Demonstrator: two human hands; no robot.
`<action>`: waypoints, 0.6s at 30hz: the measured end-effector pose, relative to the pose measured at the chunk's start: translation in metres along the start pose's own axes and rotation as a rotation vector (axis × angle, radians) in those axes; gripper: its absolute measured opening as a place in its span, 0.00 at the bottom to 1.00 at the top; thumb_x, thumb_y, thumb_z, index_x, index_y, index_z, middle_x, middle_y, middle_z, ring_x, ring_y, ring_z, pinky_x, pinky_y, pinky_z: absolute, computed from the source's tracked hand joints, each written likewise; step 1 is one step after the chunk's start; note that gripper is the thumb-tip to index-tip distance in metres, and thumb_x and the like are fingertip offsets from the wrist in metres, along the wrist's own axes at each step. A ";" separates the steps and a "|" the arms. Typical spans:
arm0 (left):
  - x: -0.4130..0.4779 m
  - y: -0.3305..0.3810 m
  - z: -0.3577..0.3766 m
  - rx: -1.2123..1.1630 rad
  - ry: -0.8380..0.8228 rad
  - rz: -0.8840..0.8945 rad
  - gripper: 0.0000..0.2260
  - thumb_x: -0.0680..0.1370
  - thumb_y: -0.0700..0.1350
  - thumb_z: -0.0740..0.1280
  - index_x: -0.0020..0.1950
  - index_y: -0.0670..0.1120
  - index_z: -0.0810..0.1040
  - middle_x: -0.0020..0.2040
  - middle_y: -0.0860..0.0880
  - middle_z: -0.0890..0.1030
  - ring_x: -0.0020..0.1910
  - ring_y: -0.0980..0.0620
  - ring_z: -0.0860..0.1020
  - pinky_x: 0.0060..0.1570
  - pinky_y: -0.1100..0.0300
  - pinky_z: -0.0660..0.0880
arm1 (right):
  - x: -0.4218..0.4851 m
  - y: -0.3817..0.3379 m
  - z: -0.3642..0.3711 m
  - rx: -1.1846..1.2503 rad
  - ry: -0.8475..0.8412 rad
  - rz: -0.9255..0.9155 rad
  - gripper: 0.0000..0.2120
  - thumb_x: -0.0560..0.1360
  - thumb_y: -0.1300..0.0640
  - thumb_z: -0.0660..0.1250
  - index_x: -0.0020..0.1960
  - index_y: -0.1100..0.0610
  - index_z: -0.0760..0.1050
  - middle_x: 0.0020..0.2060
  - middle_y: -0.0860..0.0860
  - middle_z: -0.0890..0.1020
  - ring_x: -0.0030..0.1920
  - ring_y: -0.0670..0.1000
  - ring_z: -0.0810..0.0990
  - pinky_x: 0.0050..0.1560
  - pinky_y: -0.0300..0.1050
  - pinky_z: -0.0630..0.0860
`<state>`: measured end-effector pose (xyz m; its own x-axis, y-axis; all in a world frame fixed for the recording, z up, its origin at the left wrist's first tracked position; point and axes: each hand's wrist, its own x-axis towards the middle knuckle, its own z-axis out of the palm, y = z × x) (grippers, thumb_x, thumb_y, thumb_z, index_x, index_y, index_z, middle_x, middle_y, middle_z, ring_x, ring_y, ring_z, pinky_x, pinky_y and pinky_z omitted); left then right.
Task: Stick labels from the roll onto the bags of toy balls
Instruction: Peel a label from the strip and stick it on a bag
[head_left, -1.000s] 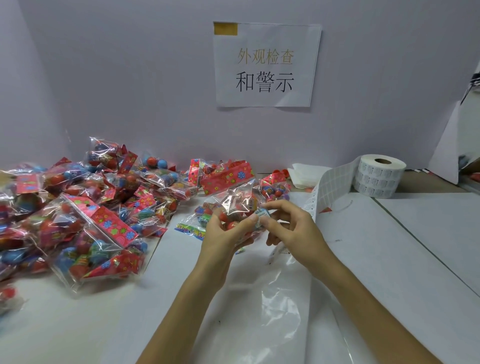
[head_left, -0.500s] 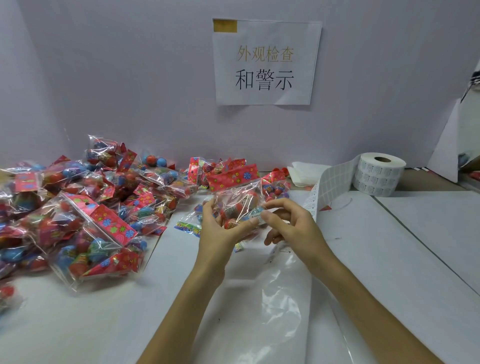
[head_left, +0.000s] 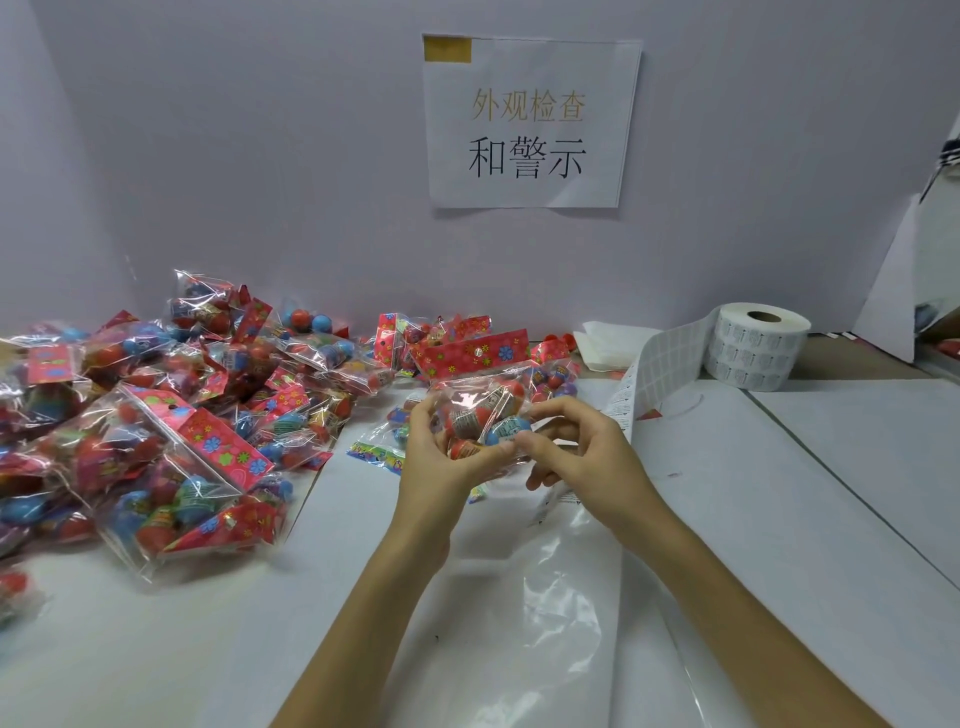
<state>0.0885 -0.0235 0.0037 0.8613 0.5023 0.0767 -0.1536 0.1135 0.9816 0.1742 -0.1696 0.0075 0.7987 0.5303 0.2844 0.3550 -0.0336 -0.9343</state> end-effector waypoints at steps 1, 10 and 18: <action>0.001 -0.001 0.000 -0.004 0.002 -0.002 0.41 0.66 0.39 0.82 0.73 0.54 0.66 0.61 0.44 0.82 0.54 0.47 0.85 0.55 0.52 0.83 | 0.000 0.000 0.000 0.004 -0.007 0.002 0.08 0.78 0.56 0.72 0.56 0.52 0.78 0.42 0.51 0.85 0.34 0.54 0.86 0.38 0.40 0.81; 0.004 -0.003 -0.002 0.012 0.008 0.010 0.39 0.68 0.35 0.81 0.72 0.54 0.67 0.64 0.43 0.79 0.57 0.45 0.84 0.59 0.47 0.82 | 0.001 0.002 0.001 0.002 -0.029 -0.010 0.09 0.78 0.58 0.72 0.57 0.53 0.78 0.40 0.51 0.85 0.35 0.55 0.86 0.40 0.43 0.82; 0.002 -0.005 -0.001 0.000 0.015 0.047 0.33 0.69 0.38 0.81 0.67 0.55 0.72 0.57 0.47 0.83 0.53 0.48 0.85 0.54 0.50 0.84 | 0.001 0.004 -0.001 0.041 -0.047 -0.037 0.10 0.78 0.65 0.71 0.56 0.54 0.77 0.39 0.49 0.84 0.36 0.56 0.86 0.42 0.43 0.81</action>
<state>0.0905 -0.0226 -0.0007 0.8459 0.5197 0.1197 -0.1933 0.0896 0.9771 0.1771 -0.1701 0.0042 0.7616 0.5695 0.3092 0.3627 0.0207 -0.9317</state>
